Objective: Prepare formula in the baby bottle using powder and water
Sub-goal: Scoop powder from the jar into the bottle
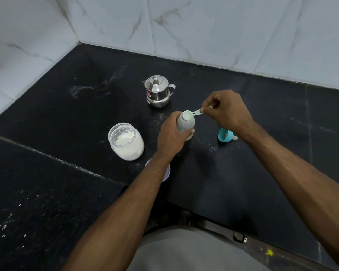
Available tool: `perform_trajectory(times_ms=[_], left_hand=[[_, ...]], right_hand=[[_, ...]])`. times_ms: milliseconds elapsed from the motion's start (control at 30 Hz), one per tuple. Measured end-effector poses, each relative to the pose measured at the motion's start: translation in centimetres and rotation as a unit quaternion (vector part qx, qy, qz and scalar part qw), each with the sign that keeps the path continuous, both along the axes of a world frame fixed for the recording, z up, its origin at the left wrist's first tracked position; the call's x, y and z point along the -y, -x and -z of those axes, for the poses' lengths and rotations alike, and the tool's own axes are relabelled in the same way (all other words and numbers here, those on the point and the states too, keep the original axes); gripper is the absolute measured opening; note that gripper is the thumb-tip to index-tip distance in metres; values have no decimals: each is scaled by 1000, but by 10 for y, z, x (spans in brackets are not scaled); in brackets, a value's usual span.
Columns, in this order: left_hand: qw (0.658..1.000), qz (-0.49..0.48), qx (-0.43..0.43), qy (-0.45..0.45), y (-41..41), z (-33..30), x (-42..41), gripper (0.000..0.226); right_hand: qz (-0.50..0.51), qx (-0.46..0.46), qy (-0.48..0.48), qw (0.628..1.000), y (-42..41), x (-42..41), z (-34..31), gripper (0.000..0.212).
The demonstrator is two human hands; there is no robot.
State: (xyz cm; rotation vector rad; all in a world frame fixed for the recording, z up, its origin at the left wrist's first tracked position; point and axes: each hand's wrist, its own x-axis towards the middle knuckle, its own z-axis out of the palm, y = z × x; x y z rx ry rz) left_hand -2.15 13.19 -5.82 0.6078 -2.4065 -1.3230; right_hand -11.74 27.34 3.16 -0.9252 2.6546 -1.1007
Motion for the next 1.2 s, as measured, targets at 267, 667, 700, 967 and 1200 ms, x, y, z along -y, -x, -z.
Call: perform_trajectory(times_ms=[267,667,700,967,1200], left_hand=[[1000,14,5,20,1,2,4,52],[999,26,15,25,0,1,6,52],[999,26,14,22,0,1,6,53],[999,30,11,19,0,0,7,55],[999,33,5,16,1,2,9,55]], right_hand=[[-103,-144,-146,973,-12,27,-6,19],[-140,-149,-56,977,-22,24,7,15],[-142,-145,-55,978,-21,22,10,15],[-148,-122,-57,980,-19,21,7,16],[-164,-132,-48,976,-18,17,8,15]])
